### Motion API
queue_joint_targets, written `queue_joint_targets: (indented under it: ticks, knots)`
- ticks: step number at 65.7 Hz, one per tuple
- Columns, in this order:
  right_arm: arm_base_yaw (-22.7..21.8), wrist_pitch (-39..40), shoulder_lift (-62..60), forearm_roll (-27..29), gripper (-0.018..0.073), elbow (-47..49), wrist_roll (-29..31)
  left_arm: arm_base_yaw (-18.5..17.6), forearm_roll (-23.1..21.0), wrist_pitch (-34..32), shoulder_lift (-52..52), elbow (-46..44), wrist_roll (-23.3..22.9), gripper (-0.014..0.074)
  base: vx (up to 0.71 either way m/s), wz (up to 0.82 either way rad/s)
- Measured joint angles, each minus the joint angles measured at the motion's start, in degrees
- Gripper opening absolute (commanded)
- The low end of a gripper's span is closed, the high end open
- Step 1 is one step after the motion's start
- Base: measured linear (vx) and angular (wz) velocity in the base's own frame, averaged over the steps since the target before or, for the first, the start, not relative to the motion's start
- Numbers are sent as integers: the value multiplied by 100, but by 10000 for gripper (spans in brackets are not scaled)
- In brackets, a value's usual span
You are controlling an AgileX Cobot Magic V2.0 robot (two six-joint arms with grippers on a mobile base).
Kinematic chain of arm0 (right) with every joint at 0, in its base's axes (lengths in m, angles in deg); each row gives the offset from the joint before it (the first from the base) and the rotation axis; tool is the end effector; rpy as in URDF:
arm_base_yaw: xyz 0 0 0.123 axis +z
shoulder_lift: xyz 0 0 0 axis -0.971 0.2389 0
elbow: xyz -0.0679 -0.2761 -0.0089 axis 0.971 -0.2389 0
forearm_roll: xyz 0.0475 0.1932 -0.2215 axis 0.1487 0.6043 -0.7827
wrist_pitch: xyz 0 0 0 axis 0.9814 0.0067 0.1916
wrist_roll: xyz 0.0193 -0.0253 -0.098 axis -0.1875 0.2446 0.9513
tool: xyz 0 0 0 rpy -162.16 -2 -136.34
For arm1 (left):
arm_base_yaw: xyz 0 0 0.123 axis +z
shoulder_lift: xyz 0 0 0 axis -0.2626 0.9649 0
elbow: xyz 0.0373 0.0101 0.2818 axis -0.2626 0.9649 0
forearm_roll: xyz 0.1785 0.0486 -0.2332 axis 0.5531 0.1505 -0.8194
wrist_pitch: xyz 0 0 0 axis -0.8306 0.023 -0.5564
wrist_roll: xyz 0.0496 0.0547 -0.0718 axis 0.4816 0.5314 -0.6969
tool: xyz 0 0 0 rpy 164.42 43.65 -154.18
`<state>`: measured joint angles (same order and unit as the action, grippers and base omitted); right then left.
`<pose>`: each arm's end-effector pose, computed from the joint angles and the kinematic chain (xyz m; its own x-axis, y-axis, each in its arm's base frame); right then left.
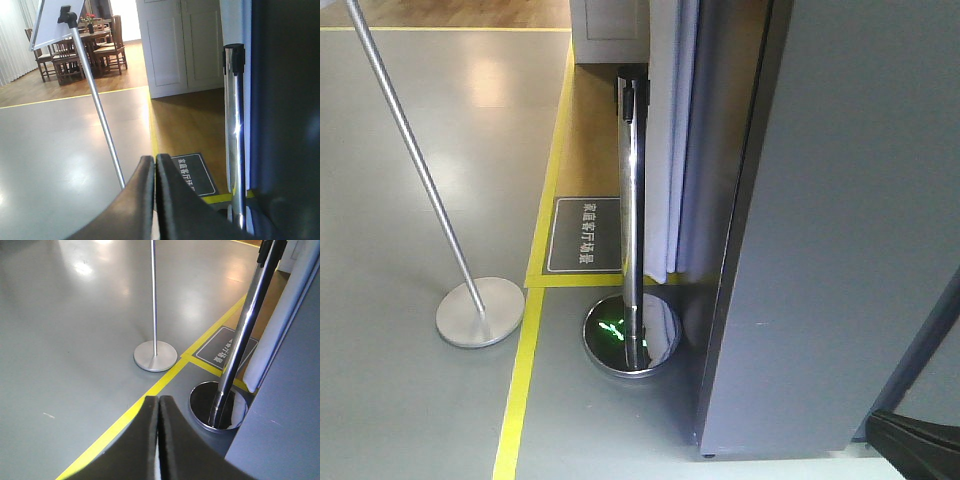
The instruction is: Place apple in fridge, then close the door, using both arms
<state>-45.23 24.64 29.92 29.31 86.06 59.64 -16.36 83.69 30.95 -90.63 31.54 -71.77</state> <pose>0.1147 0.0795 0.2610 -0.2702 -0.2514 -0.9294 -0.6055 0.7949 -0.0390 0.1157 -0.0005 0.1914 -0.0587 0.0425 -0.9974 0.0051 0.9991 0.0422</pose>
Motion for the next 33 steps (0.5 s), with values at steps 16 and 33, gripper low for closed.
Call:
queue_joint_targets:
  ticks: [16, 33]
  knots:
    - [0, 0, 0, 0, -6, 0, 0, 42, 16, 0, 0, 0, 0, -8, 0, 0]
    - [0, 0, 0, 0, -6, 0, 0, 527, 16, 0, 0, 0, 0, -8, 0, 0]
